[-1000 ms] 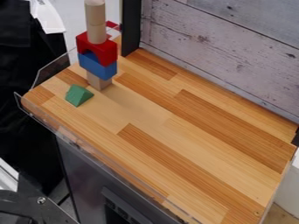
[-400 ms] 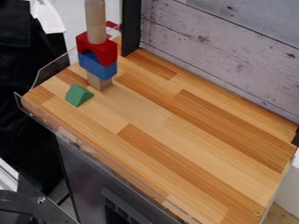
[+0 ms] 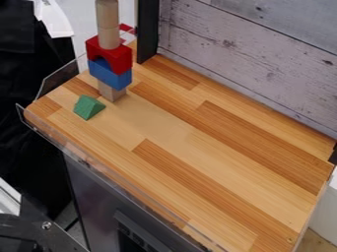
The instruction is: Put the yellow triangle on top of the tower
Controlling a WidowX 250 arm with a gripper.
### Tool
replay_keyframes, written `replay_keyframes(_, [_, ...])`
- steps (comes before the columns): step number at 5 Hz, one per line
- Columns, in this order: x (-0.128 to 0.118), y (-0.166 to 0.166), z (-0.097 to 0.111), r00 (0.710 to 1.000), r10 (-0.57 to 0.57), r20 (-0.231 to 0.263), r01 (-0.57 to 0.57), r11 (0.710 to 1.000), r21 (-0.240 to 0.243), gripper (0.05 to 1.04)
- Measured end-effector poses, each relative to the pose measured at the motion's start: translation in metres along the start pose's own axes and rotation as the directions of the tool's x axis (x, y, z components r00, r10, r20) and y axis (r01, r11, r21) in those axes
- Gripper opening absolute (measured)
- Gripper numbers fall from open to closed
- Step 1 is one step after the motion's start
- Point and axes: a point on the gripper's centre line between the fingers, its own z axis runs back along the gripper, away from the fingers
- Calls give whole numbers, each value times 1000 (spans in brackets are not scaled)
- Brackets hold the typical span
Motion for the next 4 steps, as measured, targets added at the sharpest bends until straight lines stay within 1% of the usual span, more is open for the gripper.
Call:
replay_keyframes(2, [4, -2, -10, 1000, -2, -30, 2, 1000, -5, 531])
replay_keyframes(3, [5, 0, -11, 1000, 11, -21, -11, 1000, -9, 598])
replay_keyframes(4, [5, 1, -13, 1000, 5, -30, -5, 1000, -6, 890])
